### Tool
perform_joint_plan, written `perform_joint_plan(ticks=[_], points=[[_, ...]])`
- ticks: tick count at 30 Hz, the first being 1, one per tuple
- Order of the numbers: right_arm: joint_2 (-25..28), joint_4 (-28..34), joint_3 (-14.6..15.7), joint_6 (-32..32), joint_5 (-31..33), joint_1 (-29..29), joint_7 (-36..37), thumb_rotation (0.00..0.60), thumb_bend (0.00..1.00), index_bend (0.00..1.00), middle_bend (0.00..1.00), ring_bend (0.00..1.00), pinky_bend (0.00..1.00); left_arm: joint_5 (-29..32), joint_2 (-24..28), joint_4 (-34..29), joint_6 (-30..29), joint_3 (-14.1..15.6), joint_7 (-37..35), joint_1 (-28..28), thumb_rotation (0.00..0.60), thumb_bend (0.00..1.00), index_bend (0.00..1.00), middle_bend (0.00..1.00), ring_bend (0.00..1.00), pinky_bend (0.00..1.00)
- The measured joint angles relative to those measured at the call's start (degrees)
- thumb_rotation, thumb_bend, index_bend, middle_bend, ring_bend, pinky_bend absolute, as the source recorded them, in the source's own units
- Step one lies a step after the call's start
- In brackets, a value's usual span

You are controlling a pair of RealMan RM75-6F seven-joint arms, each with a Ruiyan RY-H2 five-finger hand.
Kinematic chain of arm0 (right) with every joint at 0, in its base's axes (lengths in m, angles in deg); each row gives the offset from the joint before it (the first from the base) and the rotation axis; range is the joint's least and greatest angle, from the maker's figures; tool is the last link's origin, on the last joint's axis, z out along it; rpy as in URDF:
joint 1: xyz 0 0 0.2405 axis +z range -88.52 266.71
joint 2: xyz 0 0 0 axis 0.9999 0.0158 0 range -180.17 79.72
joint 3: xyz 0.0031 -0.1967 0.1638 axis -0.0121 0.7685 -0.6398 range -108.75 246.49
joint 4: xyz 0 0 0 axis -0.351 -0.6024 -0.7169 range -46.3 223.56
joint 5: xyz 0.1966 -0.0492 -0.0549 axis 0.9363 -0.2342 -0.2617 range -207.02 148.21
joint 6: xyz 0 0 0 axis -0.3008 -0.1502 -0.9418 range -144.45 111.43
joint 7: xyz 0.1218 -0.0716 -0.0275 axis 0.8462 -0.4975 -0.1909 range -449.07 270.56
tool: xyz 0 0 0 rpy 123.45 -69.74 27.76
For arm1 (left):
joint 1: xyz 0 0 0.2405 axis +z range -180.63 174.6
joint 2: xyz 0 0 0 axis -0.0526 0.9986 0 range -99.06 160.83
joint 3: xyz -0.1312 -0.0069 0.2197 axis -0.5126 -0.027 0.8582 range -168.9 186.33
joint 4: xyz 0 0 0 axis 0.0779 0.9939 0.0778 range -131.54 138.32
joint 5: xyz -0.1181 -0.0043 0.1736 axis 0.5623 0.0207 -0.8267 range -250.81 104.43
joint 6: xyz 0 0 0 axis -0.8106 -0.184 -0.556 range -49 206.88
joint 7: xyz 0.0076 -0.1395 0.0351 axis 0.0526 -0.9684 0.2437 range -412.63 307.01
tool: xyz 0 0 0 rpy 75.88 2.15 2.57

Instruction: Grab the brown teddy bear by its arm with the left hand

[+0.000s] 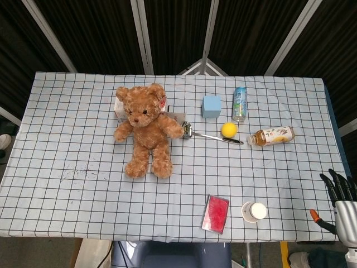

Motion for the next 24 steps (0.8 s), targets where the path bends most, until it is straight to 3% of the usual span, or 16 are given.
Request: perform_joint_plan(ticks=[7, 12, 18, 24], points=[[0.2, 0.1, -0.1, -0.3, 0.0, -0.1, 0.6, 0.600, 0.22, 0.12, 0.06, 0.08, 0.00, 0.8, 0.0, -0.2, 2.5, 0.1, -0.2, -1.0, 0.600, 0.26, 0.18, 0.04, 0.00, 0.00], [0.2, 0.3, 0.2, 0.1, -0.3, 0.0, 0.3, 0.600, 0.22, 0.12, 0.06, 0.08, 0.00, 2.7, 0.2, -1.3, 8.3, -0.6, -2.2, -3.4, 0.600, 0.26, 0.20, 0.10, 0.00, 0.00], [0.2, 0.3, 0.0, 0.3, 0.2, 0.1, 0.2, 0.600, 0.22, 0.12, 0.06, 0.08, 0.00, 7.4, 1.6, -3.6, 19.9, -3.2, -7.0, -9.2, 0.600, 0.26, 0.22, 0.11, 0.00, 0.00], [0.1, 0.0, -0.2, 0.8, 0.7, 0.3, 0.4, 0.600, 0.22, 0.12, 0.06, 0.08, 0.00, 17.5, 2.3, -5.2, 35.1, -7.7, -11.3, -18.0, 0.600, 0.25, 0.22, 0.09, 0.00, 0.00]])
